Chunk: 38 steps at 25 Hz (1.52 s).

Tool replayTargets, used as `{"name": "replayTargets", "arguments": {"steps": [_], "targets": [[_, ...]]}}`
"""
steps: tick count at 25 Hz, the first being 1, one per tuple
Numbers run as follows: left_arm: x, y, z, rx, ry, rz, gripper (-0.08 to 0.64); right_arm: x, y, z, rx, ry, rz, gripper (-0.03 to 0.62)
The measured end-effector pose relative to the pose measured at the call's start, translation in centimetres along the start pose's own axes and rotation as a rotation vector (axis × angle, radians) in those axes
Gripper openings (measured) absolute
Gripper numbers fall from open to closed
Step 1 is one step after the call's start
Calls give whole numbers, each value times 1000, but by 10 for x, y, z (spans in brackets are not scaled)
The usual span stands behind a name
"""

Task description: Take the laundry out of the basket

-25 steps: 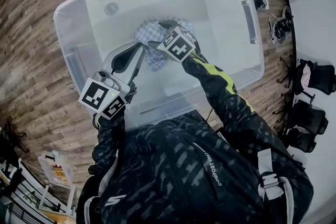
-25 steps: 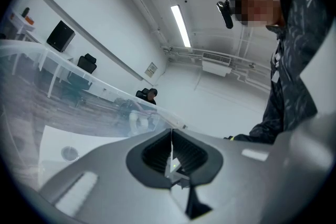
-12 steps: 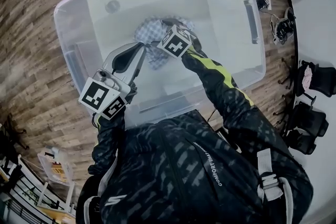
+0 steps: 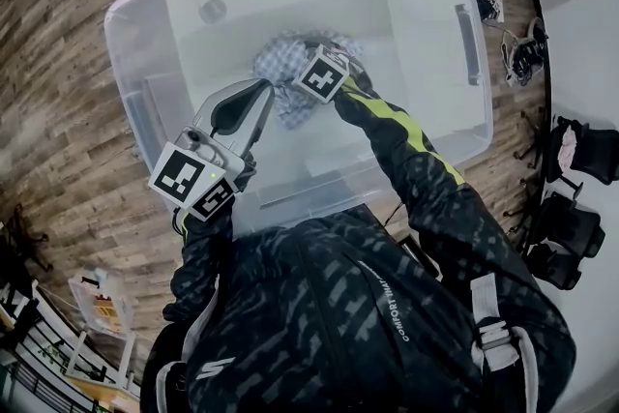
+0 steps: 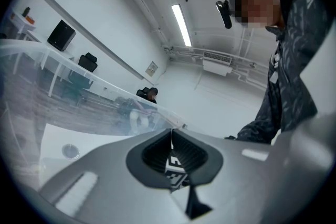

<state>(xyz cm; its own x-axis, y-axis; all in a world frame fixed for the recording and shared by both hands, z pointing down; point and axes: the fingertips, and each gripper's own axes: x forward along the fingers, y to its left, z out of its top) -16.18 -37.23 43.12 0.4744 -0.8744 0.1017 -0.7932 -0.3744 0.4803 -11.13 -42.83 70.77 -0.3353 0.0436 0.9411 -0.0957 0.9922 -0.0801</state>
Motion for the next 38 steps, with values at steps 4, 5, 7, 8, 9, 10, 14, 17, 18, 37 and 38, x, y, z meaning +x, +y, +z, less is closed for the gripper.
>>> {"name": "replayTargets", "arguments": {"steps": [4, 5, 7, 8, 9, 10, 14, 17, 18, 37, 38], "targets": [[0, 0, 0, 0, 4, 3, 12, 4, 0, -1, 7, 20, 17, 436], [0, 0, 1, 0, 4, 3, 12, 6, 0, -1, 6, 26, 20, 434], [0, 1, 0, 0, 6, 3, 12, 10, 1, -2, 3, 38, 20, 434], [0, 1, -1, 1, 7, 3, 12, 12, 1, -2, 3, 42, 19, 434], [0, 1, -1, 1, 7, 3, 12, 14, 1, -3, 5, 44, 18, 434], [0, 0, -1, 2, 7, 3, 12, 15, 1, -3, 6, 44, 16, 434], [-2, -1, 0, 9, 7, 7, 12, 19, 0, -3, 7, 58, -7, 428], [-4, -1, 2, 14, 5, 11, 12, 22, 0, -3, 4, 67, -19, 421], [-5, -2, 3, 16, 2, 11, 12, 22, 0, -2, 2, 66, -19, 416], [-43, -31, 22, 80, -61, 14, 12, -9, 7, 14, -16, 9, -87, 206], [-44, -34, 22, 83, -65, 11, 12, -16, 6, 17, -10, -9, -96, 204]]}}
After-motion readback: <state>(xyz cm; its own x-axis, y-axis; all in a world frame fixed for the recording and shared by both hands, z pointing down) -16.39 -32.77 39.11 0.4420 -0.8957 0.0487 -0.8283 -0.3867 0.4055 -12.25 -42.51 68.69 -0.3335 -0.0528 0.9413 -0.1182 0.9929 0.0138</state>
